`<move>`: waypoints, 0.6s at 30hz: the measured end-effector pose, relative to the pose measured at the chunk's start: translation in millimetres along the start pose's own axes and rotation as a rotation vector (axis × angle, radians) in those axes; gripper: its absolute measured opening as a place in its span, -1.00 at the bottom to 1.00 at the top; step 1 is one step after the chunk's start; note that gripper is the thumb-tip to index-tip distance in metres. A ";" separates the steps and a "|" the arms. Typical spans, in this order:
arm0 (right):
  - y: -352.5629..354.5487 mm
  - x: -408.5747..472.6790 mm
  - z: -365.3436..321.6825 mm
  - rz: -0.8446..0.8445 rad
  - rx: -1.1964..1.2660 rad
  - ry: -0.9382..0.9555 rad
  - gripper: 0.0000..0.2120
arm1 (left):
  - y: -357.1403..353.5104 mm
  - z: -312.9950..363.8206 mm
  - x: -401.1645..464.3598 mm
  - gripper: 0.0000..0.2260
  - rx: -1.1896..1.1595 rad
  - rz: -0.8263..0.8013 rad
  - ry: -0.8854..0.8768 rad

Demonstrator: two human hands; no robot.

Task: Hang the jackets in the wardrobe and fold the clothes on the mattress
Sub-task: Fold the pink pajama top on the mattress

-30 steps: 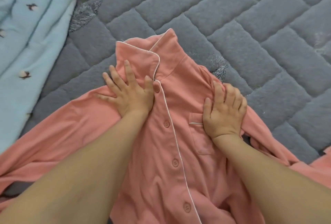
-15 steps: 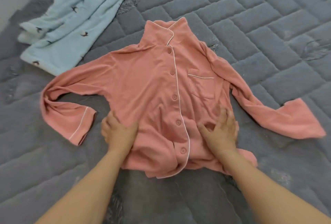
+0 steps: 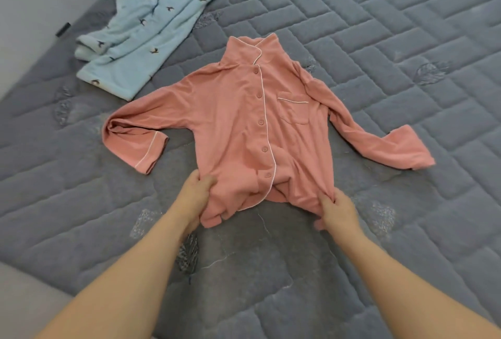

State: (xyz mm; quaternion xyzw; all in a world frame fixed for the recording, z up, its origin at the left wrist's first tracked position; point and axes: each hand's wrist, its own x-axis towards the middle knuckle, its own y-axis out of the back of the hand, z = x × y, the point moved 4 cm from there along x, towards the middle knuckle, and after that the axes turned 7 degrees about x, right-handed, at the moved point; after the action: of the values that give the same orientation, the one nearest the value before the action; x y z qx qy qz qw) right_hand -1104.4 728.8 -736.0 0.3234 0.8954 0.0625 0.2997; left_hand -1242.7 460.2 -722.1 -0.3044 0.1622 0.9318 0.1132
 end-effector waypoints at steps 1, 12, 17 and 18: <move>6.1 -7.2 -6.9 0.043 0.140 0.013 -0.85 | 6.0 0.8 -7.6 -0.75 -0.105 -0.022 0.054; 38.5 -86.7 -10.9 -0.535 0.524 -0.732 -0.74 | 44.2 -2.0 -95.7 -0.55 -0.593 -0.462 0.313; 56.0 -93.2 40.5 -0.309 -0.169 -0.827 -0.71 | 59.6 -72.8 -94.5 -0.75 0.232 -0.173 0.616; 59.0 -92.1 45.9 -0.274 -0.380 -0.777 -0.73 | 62.5 -80.5 -93.8 -0.78 0.502 -0.126 0.610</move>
State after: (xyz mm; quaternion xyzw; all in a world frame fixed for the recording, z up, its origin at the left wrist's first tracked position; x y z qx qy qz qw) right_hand -989.7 714.5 -709.6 0.1405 0.7237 0.0596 0.6730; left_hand -1145.3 362.2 -712.3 -0.5394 0.3922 0.7211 0.1877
